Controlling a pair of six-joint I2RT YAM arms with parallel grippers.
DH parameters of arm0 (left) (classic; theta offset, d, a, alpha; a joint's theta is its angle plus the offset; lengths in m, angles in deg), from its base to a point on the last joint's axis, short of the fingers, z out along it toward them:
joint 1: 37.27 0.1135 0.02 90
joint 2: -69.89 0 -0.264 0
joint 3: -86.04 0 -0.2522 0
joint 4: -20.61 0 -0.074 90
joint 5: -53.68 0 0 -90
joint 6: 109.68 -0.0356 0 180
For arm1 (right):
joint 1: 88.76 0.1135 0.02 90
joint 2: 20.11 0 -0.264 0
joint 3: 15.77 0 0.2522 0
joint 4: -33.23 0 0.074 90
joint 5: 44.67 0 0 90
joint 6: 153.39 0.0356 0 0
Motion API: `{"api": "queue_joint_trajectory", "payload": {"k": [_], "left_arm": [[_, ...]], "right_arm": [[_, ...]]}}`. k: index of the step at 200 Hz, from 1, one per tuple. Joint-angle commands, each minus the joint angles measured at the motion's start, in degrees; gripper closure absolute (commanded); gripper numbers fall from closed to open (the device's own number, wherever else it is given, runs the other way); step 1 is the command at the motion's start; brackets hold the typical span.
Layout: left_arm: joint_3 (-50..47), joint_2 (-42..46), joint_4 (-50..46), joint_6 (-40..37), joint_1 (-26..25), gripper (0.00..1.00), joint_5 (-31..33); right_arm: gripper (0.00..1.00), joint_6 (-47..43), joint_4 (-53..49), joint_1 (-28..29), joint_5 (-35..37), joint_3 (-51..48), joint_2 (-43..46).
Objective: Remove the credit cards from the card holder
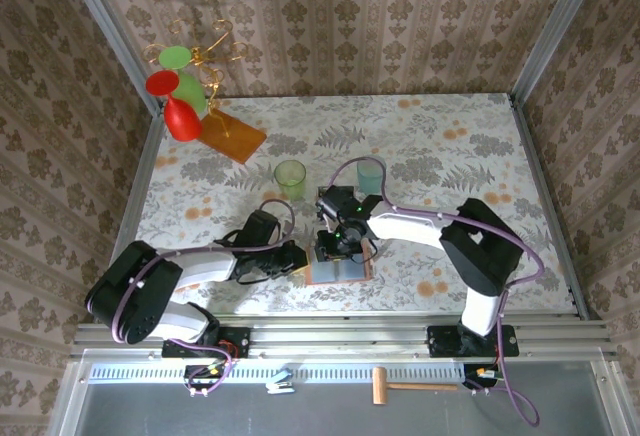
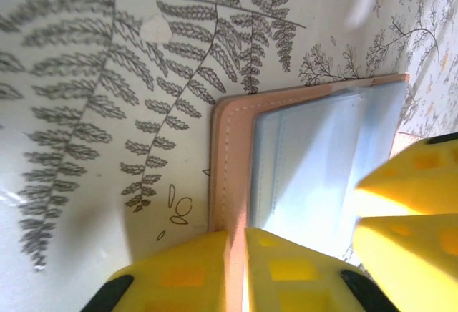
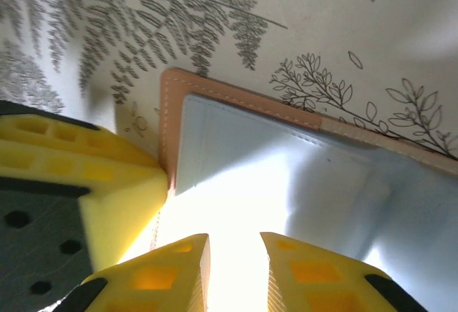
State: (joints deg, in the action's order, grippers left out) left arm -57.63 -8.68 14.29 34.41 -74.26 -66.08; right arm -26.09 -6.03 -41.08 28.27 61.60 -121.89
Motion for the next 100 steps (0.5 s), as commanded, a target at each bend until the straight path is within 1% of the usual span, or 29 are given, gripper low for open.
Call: {"api": "queue_joint_trajectory", "payload": {"k": [1,7,31,49,56,59,62,68,74,100], "left_arm": [[2.0,4.7,-8.1,-4.3,1.4,0.79,3.8],[2.3,6.2,-10.2,-5.3,2.0,0.77,4.8],[4.4,12.6,-18.4,-10.9,5.6,0.76,9.0],[6.3,16.3,-24.6,-15.5,9.0,0.74,12.9],[7.3,17.5,-26.9,-17.6,10.4,0.72,14.2],[7.8,17.9,-27.9,-18.3,10.4,0.7,14.8],[8.2,18.3,-28.8,-19.0,12.2,0.69,15.3],[8.9,19.0,-30.3,-20.5,13.5,0.66,16.3],[9.7,19.5,-31.5,-21.8,14.8,0.61,17.3],[12.5,20.5,-35.1,-26.4,19.9,0.46,20.6]], "right_arm": [[0.74,-2.6,-1.6,-0.2,4.7,-1.4,6.2],[0.75,-3.3,-2.2,-0.4,5.7,-1.7,7.6],[0.75,-6.1,-4.4,-2.7,10.1,-3.4,13.4],[0.71,-7.8,-5.0,-5.9,13.6,-5.3,18.4],[0.69,-8.6,-6.7,-7.3,15.0,-6.1,20.8],[0.67,-9.0,-6.9,-7.8,15.7,-6.5,21.5],[0.66,-9.4,-7.0,-8.5,16.4,-6.9,23.2],[0.63,-10.3,-7.2,-9.9,17.6,-7.8,25.5],[0.6,-11.3,-7.2,-11.2,18.8,-8.7,27.6],[0.4,-15.1,-7.2,-19.3,23.9,-12.5,35.6]]}}
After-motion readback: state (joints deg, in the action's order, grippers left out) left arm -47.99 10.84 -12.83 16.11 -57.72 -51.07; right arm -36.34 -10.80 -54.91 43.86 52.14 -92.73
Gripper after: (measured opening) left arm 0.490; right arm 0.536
